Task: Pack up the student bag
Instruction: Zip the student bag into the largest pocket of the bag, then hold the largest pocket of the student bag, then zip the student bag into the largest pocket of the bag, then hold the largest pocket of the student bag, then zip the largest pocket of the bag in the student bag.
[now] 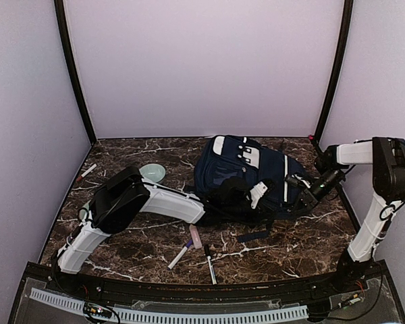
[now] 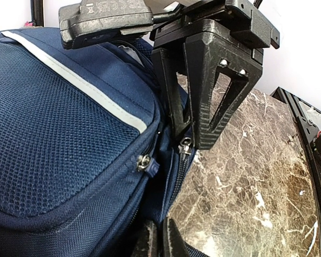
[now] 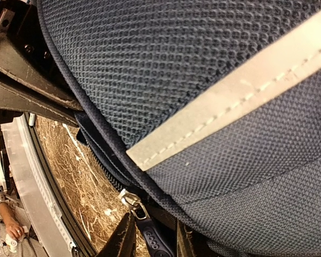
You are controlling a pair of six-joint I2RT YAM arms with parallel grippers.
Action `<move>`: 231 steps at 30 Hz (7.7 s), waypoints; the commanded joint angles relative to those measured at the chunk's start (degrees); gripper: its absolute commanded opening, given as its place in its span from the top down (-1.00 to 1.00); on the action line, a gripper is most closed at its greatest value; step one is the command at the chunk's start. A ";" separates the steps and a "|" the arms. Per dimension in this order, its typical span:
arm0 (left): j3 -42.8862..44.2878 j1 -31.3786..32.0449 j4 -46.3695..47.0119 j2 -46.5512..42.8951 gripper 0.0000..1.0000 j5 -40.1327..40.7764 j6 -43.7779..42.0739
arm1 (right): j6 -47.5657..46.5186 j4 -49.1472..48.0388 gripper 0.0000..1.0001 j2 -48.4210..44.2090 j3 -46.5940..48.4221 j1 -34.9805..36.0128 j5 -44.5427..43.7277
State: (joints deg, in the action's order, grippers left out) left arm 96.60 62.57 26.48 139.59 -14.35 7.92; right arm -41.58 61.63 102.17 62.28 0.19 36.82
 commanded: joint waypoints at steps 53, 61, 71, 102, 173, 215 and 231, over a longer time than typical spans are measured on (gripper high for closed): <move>-28.40 0.05 -0.16 -23.49 1.00 4.42 -6.62 | -0.34 -13.26 1.00 -10.48 5.00 -9.43 -22.63; -37.30 0.22 -4.33 -33.62 0.48 9.95 -8.55 | -10.51 -3.35 1.00 -18.58 -2.32 0.66 -9.85; -28.86 4.11 2.22 -28.08 0.07 4.07 -4.52 | -2.94 -5.50 1.00 -24.74 -2.36 17.22 -3.00; -24.82 4.78 10.98 -17.12 1.00 2.26 5.02 | -6.47 -4.19 1.00 -21.13 -8.10 7.41 -13.01; -9.69 7.53 0.65 -11.52 -0.07 4.46 -7.71 | 3.63 -18.41 1.00 -27.38 -13.96 15.83 -3.94; -4.87 10.47 -8.52 -8.57 1.00 15.67 -7.92 | 1.54 -18.29 1.00 -17.86 -8.80 5.60 -6.11; -6.23 10.46 -6.59 -8.59 1.00 13.31 -6.22 | 15.45 -35.01 1.00 -5.23 -2.15 4.12 -12.17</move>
State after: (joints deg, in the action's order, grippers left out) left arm 92.07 72.55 20.32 132.44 1.13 0.97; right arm -30.04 35.00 95.96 57.78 5.19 27.57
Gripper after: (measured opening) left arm 0.008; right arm 0.036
